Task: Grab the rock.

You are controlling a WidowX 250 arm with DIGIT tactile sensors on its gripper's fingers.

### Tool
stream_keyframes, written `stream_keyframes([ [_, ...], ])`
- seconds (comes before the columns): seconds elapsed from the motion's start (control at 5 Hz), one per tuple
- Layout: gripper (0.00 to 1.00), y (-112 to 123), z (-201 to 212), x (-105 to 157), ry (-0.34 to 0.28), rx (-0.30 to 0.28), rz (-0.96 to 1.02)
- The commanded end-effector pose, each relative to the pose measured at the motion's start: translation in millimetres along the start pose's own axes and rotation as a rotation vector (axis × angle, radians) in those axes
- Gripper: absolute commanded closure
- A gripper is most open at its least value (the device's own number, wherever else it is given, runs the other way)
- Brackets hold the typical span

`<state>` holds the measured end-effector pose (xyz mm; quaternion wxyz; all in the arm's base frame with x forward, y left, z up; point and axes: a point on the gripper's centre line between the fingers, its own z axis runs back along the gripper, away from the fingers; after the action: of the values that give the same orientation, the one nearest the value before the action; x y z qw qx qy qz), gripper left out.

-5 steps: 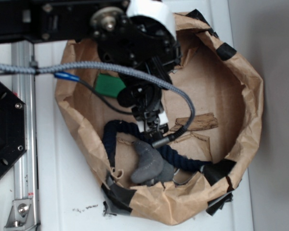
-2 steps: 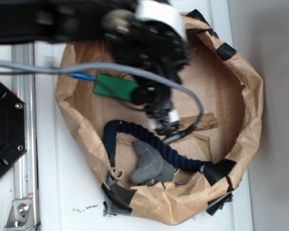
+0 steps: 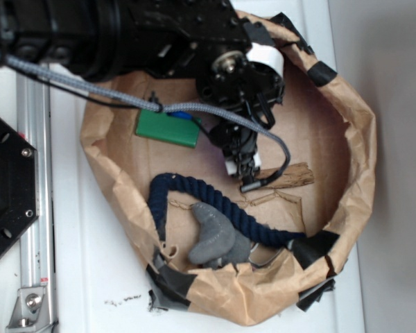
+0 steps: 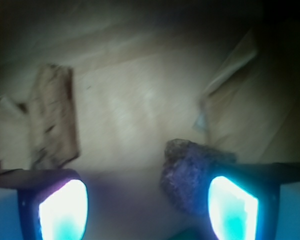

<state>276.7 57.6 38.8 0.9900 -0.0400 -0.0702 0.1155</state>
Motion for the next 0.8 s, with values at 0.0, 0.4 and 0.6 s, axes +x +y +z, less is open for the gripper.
stream_keyframes([
  [0.0, 0.00, 11, 4, 0, -0.035, 0.115, 0.016],
  [0.4, 0.00, 15, -3, 9, -0.112, 0.182, 0.030],
  [0.6, 1.00, 9, -10, 6, -0.085, 0.174, 0.039],
])
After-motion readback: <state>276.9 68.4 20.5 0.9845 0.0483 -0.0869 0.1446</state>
